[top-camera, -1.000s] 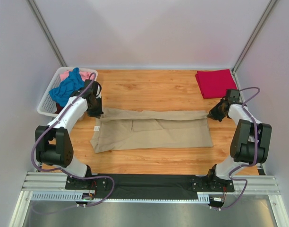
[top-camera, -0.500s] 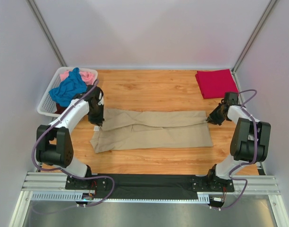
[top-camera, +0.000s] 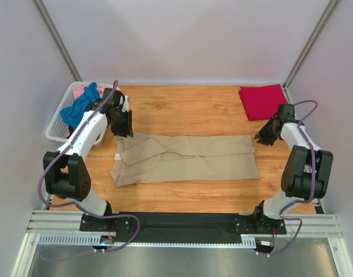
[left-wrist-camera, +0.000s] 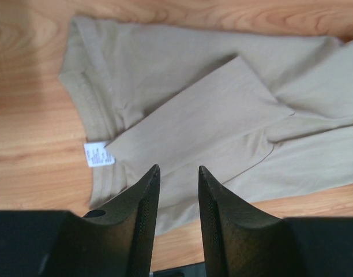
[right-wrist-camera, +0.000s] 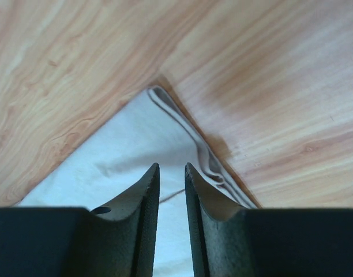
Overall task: Fold and stack the t-shirts
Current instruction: Fold the tshirt
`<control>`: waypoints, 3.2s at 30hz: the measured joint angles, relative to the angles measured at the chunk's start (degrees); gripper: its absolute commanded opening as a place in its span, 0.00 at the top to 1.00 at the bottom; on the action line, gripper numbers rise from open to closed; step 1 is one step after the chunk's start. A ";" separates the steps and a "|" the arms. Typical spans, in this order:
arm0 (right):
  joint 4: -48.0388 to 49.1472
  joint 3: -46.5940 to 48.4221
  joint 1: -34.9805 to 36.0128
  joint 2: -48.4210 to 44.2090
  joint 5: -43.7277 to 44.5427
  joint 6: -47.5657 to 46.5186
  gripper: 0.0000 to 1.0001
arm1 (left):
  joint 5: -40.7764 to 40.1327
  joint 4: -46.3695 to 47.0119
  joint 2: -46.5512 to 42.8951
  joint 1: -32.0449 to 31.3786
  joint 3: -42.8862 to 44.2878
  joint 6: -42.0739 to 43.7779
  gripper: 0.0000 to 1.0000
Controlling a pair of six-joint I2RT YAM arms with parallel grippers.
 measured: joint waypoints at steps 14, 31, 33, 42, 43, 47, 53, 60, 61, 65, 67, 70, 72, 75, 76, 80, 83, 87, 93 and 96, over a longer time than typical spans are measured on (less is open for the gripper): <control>7.02 4.68 1.90 14.64 -7.65 0.50 0.78 | 5.81 6.45 19.15 0.00 6.62 -1.55 0.63; 13.05 0.11 -0.17 11.61 -0.39 10.78 0.78 | -6.67 6.10 27.61 -0.02 12.63 -10.29 0.68; 13.31 -0.72 -0.20 10.82 1.84 11.69 0.78 | -7.76 6.01 27.78 -0.02 12.63 -11.17 0.69; 15.10 -4.15 -0.28 7.74 7.17 13.99 0.76 | -9.53 5.27 28.74 -0.02 12.46 -13.79 0.70; 14.84 -3.96 -0.28 7.74 7.17 13.92 0.75 | -9.53 4.63 28.85 -0.02 13.07 -13.79 0.70; 11.39 -1.81 -0.52 7.74 7.56 11.23 0.73 | -8.04 2.91 28.28 -0.13 16.81 -13.38 0.68; 7.23 2.03 -1.07 4.61 1.68 1.57 0.69 | -4.31 3.76 17.68 -0.15 15.74 -10.82 0.60; 8.07 4.44 6.49 0.22 -15.08 -8.39 0.64 | -0.35 8.20 -0.83 -0.15 -2.45 -8.79 0.55; 8.09 4.96 8.68 0.22 -16.28 -9.49 0.64 | -0.13 8.44 -0.96 -0.04 -4.39 -8.63 0.55; 8.50 5.64 16.09 0.22 -19.58 -11.61 0.65 | 2.78 10.40 1.53 1.16 -13.27 -8.15 0.55; 8.50 5.62 17.53 0.20 -20.50 -11.72 0.66 | 4.20 10.84 2.49 2.40 -16.02 -8.13 0.55; 8.50 5.60 17.77 0.13 -21.05 -11.85 0.66 | 5.55 11.76 3.37 3.76 -17.27 -8.11 0.52; 8.50 5.60 17.62 0.11 -21.05 -12.02 0.66 | 6.08 13.46 3.93 3.96 -16.90 -8.04 0.51; 8.48 5.60 17.42 0.04 -21.35 -12.46 0.66 | 6.45 14.80 5.60 4.00 -16.22 -7.93 0.51; 8.46 5.60 17.42 0.04 -21.49 -12.61 0.66 | 6.62 15.32 6.21 4.00 -16.06 -7.93 0.51; 8.26 5.60 17.42 0.04 -21.59 -13.38 0.66 | 6.95 16.33 8.31 4.02 -15.74 -7.93 0.52; 8.22 5.60 17.42 0.02 -21.62 -13.68 0.67 | 6.62 16.22 8.85 4.02 -15.69 -7.93 0.53; 8.22 5.60 17.42 -0.26 -21.70 -13.70 0.67 | 4.70 15.37 8.81 4.02 -14.51 -7.85 0.51; 8.24 5.60 17.42 -0.55 -21.86 -13.51 0.68 | 0.92 14.78 6.88 4.02 -14.08 -7.78 0.56; 8.24 5.60 17.42 -0.55 -21.86 -13.44 0.68 | 1.14 14.64 6.95 4.02 -13.46 -7.76 0.59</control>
